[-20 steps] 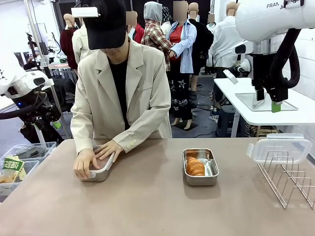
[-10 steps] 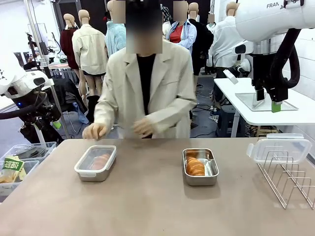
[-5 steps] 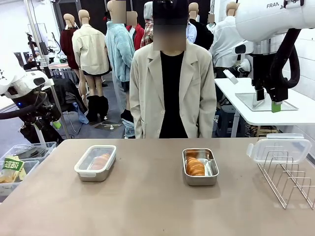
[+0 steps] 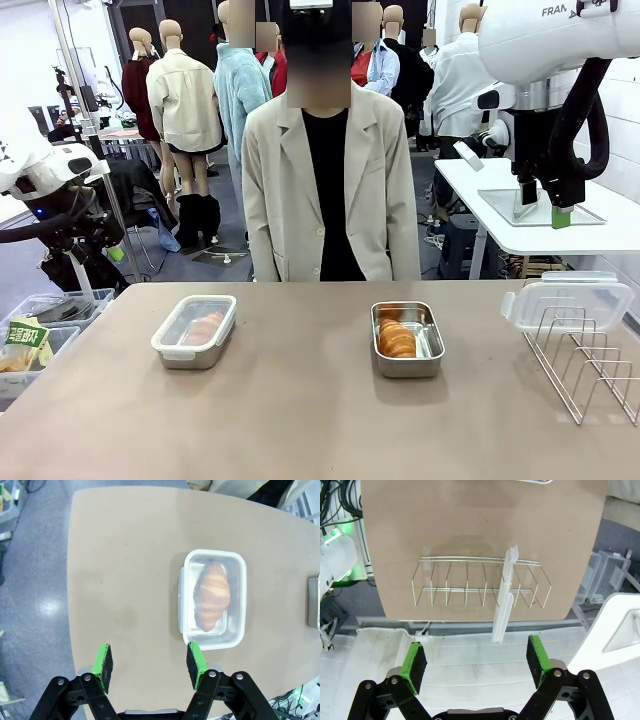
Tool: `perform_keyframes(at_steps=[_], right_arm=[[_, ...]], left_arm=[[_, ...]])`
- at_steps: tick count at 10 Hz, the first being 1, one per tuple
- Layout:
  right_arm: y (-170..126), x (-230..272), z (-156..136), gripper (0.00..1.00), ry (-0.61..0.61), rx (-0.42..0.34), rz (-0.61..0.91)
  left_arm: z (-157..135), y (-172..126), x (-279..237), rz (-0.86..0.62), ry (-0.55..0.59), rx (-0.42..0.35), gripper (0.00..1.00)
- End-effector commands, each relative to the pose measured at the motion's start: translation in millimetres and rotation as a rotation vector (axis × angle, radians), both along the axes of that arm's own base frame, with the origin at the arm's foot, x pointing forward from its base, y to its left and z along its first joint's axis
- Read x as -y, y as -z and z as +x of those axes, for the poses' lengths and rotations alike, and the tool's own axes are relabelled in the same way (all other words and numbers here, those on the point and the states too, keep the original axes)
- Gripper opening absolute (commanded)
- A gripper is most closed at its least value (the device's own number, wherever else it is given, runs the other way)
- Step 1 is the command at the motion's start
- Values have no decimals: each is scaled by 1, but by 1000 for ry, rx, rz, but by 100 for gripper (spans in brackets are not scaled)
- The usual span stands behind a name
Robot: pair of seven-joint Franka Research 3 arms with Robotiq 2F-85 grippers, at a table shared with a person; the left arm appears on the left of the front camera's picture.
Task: Place the bread in airtight containers.
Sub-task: Pick up one Airtight Container lid and hand it to the human.
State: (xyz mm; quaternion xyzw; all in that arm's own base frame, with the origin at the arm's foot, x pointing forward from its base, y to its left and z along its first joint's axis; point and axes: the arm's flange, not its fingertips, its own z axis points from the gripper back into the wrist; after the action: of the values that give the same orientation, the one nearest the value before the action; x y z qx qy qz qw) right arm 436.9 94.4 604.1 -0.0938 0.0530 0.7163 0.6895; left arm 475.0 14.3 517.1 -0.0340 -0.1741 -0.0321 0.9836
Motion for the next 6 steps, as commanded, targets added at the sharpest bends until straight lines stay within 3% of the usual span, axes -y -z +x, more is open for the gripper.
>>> perform_keyframes(at_steps=[1,6], right_arm=[[0,1,-1,100,-3,1,-7],[0,1,-1,100,-3,1,-7]], left_arm=[[-1,-2,-1,17,-14,-2,77],[-1,-2,-1,17,-14,-2,77]])
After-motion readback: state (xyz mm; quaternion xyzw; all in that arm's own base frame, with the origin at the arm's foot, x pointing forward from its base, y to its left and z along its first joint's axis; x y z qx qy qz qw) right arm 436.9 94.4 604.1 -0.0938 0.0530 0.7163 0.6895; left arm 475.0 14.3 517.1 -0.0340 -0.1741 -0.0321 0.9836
